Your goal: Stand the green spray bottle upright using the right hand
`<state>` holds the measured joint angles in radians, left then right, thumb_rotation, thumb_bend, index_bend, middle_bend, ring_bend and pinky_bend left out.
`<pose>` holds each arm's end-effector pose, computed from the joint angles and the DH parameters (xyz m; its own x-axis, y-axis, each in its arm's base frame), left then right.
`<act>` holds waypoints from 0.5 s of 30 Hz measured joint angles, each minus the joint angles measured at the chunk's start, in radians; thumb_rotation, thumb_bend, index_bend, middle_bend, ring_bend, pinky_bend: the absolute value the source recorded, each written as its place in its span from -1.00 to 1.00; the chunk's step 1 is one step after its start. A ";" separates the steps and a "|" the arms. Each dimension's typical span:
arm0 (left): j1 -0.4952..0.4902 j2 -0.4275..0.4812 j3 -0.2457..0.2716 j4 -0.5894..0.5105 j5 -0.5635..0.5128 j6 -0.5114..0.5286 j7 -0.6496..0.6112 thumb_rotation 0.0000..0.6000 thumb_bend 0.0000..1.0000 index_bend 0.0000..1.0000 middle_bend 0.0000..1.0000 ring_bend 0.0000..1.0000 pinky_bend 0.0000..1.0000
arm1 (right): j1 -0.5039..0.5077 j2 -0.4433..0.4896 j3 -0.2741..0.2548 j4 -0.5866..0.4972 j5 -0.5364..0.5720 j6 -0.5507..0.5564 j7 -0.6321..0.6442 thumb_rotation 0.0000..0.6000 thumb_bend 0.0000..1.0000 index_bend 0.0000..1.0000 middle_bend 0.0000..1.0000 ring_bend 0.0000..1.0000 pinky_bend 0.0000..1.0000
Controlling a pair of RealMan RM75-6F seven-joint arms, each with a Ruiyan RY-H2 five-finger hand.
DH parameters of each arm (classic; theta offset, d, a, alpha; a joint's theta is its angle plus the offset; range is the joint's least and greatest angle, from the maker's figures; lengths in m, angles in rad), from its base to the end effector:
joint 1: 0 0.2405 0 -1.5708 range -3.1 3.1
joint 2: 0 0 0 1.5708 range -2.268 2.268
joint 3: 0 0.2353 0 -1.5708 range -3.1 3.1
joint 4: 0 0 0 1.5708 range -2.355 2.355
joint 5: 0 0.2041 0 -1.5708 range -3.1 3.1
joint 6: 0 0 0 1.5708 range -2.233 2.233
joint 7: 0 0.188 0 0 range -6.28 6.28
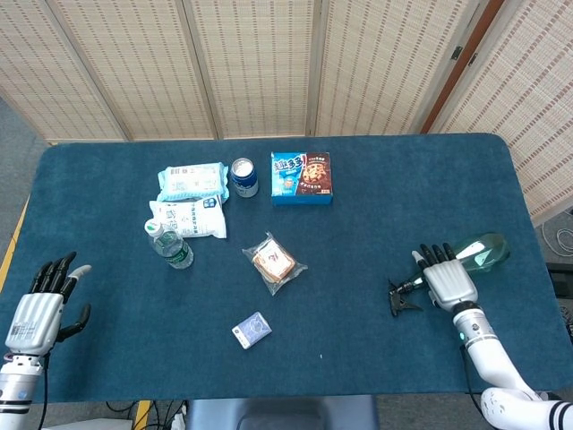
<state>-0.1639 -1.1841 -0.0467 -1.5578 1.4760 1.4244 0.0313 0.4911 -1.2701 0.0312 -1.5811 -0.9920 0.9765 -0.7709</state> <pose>-0.2846 0.2455 0.1311 0.4142 0.0347 0.9095 0.9094 -0.0571 -0.4119 -0.2812 -0.3091 0.0422 0.7924 -0.3682 0.4864 -0.5818 -0.2165 0.7840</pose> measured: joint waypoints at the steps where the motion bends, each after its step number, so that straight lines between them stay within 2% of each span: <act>1: 0.001 0.001 0.000 0.001 0.000 0.001 -0.002 1.00 -0.13 -0.70 -1.00 -1.00 -1.00 | 0.002 0.000 -0.004 -0.003 0.003 0.000 -0.003 1.00 -0.36 -1.00 -1.00 -1.00 -1.00; 8: 0.012 0.005 0.003 -0.008 0.009 0.021 -0.005 1.00 -0.13 -0.70 -1.00 -1.00 -1.00 | 0.021 -0.002 -0.024 -0.004 0.031 -0.005 -0.031 1.00 -0.36 -1.00 -1.00 -1.00 -1.00; 15: 0.015 0.004 0.001 -0.012 0.007 0.024 0.000 1.00 -0.13 -0.70 -1.00 -1.00 -1.00 | 0.027 -0.012 -0.035 0.031 0.039 -0.014 -0.005 1.00 -0.36 -1.00 -1.00 -1.00 -1.00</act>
<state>-0.1487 -1.1805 -0.0458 -1.5696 1.4828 1.4487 0.0315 0.5183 -1.2822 -0.0038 -1.5501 -0.9535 0.9626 -0.7759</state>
